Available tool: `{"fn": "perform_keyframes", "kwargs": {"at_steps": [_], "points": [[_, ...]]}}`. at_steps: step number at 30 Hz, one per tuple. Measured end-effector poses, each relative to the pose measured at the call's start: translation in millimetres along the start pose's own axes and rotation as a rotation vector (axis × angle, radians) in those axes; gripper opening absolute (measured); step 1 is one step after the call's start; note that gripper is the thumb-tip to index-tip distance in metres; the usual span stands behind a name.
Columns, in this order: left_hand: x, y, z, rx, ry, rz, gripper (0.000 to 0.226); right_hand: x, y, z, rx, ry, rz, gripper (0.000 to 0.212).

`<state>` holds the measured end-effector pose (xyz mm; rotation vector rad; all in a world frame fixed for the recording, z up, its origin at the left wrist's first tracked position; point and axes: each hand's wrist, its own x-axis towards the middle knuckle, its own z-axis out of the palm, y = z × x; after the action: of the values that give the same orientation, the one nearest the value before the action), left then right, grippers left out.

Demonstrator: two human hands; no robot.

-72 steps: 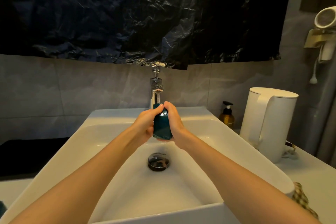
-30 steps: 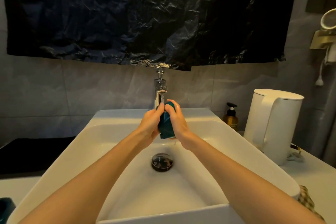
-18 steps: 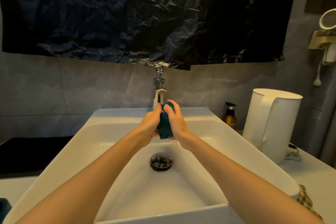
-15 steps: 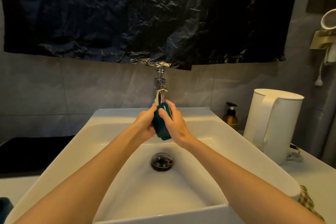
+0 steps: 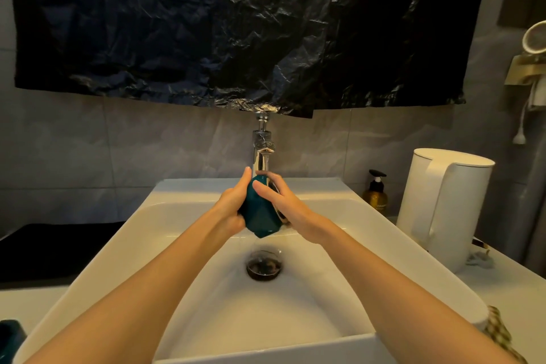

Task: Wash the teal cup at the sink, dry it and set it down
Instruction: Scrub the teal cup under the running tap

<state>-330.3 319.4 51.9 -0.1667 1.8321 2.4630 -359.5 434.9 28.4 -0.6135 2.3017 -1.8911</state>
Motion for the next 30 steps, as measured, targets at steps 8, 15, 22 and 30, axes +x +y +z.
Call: {"fn": "perform_keyframes", "kwargs": {"at_steps": [8, 15, 22, 30], "points": [[13.5, -8.7, 3.1, 0.066, 0.042, -0.005, 0.037, 2.3, -2.9, 3.3, 0.077, 0.046, 0.273, 0.053], [25.0, -6.4, -10.3, 0.034, 0.081, -0.061, 0.036, -7.5, -5.0, 3.0, 0.137, -0.038, 0.127, 0.033], [25.5, -11.3, 0.6, 0.14, 0.066, 0.018, 0.043, 8.5, -2.7, 4.2, 0.339, 0.198, 0.415, 0.064], [31.4, -8.7, -12.3, 0.138, 0.124, 0.029, 0.043, 8.1, -2.0, 1.9, 0.25, 0.092, 0.349, 0.057]]}}
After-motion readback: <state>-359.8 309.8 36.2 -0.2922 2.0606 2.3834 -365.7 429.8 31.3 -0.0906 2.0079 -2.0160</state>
